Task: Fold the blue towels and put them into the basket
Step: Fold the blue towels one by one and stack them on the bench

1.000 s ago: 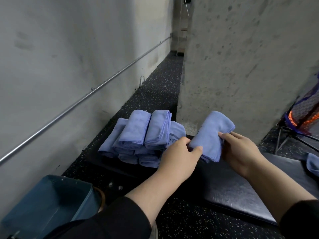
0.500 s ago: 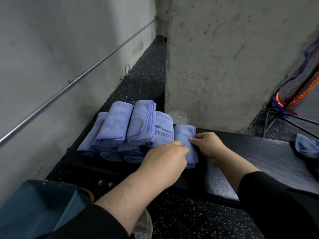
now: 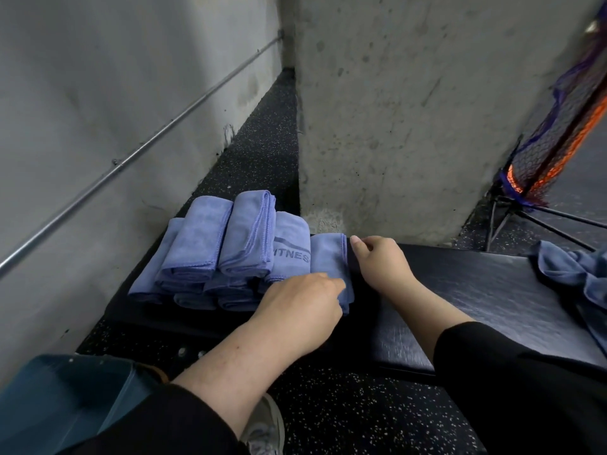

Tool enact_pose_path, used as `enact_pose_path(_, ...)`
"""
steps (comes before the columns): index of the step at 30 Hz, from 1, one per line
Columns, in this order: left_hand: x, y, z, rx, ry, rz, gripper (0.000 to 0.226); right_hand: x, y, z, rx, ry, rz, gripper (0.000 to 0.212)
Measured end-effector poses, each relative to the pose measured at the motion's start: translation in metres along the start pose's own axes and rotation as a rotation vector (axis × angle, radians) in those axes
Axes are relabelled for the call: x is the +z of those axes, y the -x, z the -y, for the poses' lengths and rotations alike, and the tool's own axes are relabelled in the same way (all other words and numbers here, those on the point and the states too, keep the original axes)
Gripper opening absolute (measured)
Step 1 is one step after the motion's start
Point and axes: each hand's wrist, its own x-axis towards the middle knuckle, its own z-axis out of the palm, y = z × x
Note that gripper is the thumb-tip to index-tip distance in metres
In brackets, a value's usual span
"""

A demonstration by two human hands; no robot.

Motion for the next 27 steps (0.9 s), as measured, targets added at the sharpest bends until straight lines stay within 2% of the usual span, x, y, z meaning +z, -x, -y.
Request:
enact_pose_path(3,-0.004,-0.007,-0.01,-0.01,0.074,-0.086,0.028,-0.018,0.005,-0.003,-0.007,-0.016,-0.047,0.047)
enact_pose_path(8,-0.01,-0.026,-0.036,-0.047,0.169,-0.207,0.032,-0.06,0.026,-0.013,-0.054,0.038,-0.042,0.031)
enact_pose_path(14,-0.012,-0.052,-0.094,0.01,0.295,-0.258,0.025,-0.151,0.057,-0.047,-0.116,0.207,-0.147,0.027)
enact_pose_path(18,-0.011,-0.064,-0.139,0.07,0.352,-0.237,0.023,-0.221,0.068,-0.092,-0.114,0.329,-0.249,0.02)
enact_pose_path(23,-0.004,-0.075,-0.182,0.119,0.382,-0.18,0.023,-0.296,0.077,-0.161,0.059,0.474,-0.456,0.024)
enact_pose_path(27,0.002,-0.084,-0.202,0.139,0.403,-0.145,0.023,-0.325,0.086,-0.208,0.343,0.583,-0.478,0.042)
